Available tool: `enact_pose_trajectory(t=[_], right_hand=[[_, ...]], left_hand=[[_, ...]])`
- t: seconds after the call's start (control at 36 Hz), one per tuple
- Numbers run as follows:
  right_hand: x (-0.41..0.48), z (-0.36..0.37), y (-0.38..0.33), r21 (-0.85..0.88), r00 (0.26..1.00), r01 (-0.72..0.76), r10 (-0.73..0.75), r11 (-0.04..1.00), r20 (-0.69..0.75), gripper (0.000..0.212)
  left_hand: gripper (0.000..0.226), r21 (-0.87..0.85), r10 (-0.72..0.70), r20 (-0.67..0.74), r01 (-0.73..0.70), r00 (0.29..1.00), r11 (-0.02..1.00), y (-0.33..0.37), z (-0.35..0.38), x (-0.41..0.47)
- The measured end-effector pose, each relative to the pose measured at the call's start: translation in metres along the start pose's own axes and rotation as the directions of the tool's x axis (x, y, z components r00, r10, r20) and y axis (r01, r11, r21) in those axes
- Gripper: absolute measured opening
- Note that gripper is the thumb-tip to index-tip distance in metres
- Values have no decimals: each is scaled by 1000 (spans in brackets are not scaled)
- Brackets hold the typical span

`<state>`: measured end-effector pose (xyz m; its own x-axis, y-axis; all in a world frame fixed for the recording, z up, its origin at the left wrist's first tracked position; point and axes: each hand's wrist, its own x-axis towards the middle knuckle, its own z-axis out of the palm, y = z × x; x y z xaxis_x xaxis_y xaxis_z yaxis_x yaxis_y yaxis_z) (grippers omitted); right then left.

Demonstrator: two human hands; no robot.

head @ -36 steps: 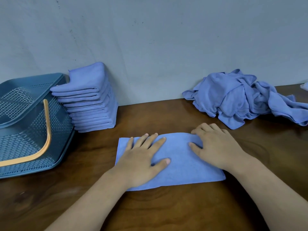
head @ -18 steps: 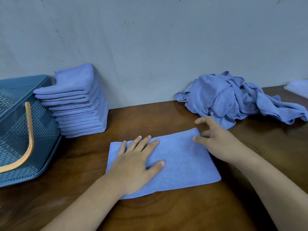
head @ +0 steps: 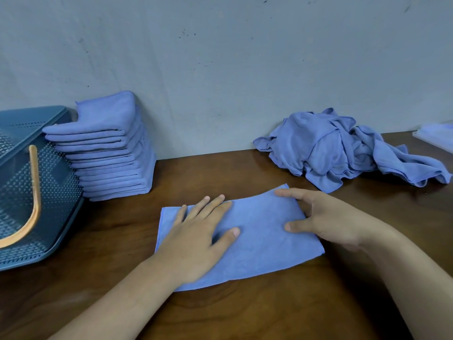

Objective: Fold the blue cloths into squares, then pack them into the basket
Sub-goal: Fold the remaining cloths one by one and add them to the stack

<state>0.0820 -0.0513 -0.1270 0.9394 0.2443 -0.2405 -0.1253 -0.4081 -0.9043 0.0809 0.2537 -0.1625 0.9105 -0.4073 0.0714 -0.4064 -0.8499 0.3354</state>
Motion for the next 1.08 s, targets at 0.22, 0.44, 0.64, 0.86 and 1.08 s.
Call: enact_pose_trajectory(t=[0.22, 0.44, 0.64, 0.86, 1.08], right_hand=[[0, -16, 5, -24, 996, -89, 89, 996, -19, 85], [-14, -20, -2, -64, 995, -96, 98, 993, 34, 100], [-23, -19, -13, -253, 995, -88, 97, 964, 23, 100], [-17, -2, -34, -104, 995, 24, -34, 994, -98, 65], [-1, 43, -97, -295, 1000, 0, 7, 956, 22, 74]], left_hand=[[40, -19, 28, -268, -34, 963, 999, -7, -6, -2], [64, -98, -49, -46, 44, 998, 994, -51, -22, -54], [79, -15, -47, 26, 47, 999, 999, -62, -30, -81], [76, -72, -55, -1, 55, 998, 996, -64, -31, -74], [78, -93, -53, 12, 53, 999, 994, -66, -28, -74]])
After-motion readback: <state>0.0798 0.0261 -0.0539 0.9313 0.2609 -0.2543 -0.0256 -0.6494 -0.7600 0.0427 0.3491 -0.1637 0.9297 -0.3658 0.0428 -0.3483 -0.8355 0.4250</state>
